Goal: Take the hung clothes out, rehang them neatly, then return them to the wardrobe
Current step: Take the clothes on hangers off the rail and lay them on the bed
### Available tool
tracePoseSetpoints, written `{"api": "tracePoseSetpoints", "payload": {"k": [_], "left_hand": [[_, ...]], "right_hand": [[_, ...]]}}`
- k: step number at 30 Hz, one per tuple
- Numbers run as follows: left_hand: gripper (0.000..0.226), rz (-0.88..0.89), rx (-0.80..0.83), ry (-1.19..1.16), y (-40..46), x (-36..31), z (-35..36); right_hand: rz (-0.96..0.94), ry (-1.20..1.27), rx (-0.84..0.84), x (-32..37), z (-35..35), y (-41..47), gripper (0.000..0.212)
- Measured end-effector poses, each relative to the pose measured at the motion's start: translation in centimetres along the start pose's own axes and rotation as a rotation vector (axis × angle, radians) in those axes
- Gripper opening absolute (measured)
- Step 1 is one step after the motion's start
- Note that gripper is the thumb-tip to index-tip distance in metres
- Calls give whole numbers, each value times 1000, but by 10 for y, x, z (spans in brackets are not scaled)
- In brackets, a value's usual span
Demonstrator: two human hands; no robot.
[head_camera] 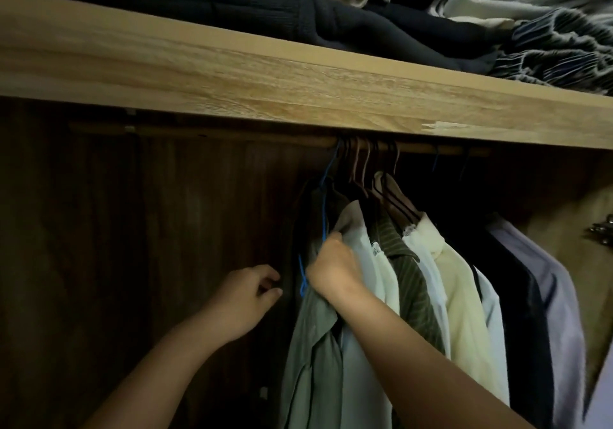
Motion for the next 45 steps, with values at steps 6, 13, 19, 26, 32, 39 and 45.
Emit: {"api": "tracePoseSetpoints", "payload": {"k": [6, 13, 19, 26, 32, 39, 45], "left_hand": [[27, -6, 25, -67, 8, 15, -3], [26, 24, -11, -74, 13, 16, -1], [23, 36, -34, -68, 16, 17, -4], [19, 20, -133, -79, 17, 13, -9], [41, 87, -415, 70, 15, -27, -3], [57, 292, -397, 104, -3, -89, 20], [22, 450, -339, 69, -57, -141, 57]], "right_hand": [[-19, -87, -171, 3, 3, 11, 43], [-107, 231, -385, 8, -23, 16, 24], [-248, 389, -398, -8, -27, 5, 27], [-388, 389, -272, -55, -54, -31, 26], [-523, 167, -149, -99, -118, -78, 36], [-568, 48, -152, -150, -178, -143, 54], [-365, 117, -199, -201, -223, -194, 29]]}}
Point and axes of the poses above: each hand's wrist, its own y-axis towards the middle knuckle, its own z-axis out of the palm, x = y × z, the point moved 2 cm from there along y, towards the middle knuckle, and after that the axes turned 1 degree about -z, right-handed, at the moved point
